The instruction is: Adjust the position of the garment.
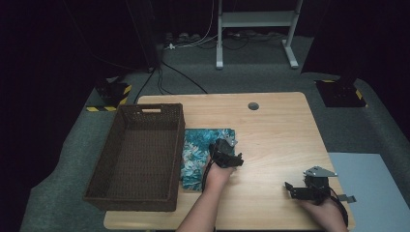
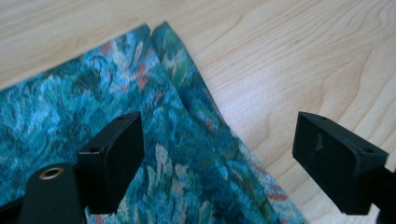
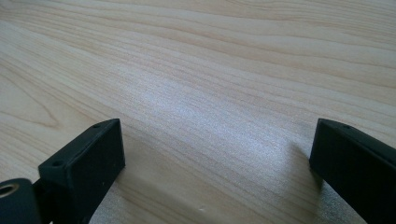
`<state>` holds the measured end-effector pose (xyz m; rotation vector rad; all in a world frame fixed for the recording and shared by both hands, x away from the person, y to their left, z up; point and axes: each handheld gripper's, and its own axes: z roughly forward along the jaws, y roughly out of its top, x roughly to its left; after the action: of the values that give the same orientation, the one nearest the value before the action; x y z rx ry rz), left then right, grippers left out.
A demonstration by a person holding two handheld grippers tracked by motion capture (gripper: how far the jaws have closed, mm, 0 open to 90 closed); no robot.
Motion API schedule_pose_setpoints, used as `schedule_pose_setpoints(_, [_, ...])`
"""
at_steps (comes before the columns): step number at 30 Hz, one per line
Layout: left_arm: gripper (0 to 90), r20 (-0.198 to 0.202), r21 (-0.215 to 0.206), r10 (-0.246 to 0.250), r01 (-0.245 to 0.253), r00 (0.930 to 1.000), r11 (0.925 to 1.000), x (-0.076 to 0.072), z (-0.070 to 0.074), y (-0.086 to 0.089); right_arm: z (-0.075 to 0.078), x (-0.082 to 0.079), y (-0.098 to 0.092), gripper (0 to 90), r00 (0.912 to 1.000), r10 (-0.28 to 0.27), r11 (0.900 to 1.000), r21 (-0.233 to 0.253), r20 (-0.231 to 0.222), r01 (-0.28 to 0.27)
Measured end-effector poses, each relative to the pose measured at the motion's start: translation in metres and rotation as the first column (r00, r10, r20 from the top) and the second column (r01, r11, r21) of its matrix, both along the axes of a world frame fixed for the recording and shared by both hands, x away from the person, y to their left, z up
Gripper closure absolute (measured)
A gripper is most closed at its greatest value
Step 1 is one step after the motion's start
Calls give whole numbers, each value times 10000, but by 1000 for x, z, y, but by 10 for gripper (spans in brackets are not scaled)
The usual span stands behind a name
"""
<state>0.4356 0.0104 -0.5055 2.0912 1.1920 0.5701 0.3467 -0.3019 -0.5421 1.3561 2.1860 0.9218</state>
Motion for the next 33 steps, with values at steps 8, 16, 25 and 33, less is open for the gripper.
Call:
schedule_pose_setpoints(8, [174, 163, -143, 119, -117, 9998, 9998, 12, 11, 0, 0, 0, 0, 31, 10000, 0, 10000, -7, 8, 0])
schedule_pose_setpoints(16, [191, -450, 153, 320, -314, 9985, 9994, 25, -7, 4, 0, 0, 0, 33, 10000, -9, 10000, -19, 14, 9])
schedule_pose_setpoints(25, [191, -1028, -98, 550, -563, 9932, 9984, 32, -21, 5, 0, 0, 0, 34, 10000, -14, 10000, -30, 14, 14])
schedule_pose_setpoints(33, [199, -916, 478, 527, -485, 9944, 9977, 31, -22, -1, 0, 0, 0, 34, 10000, -14, 10000, -31, 15, 14])
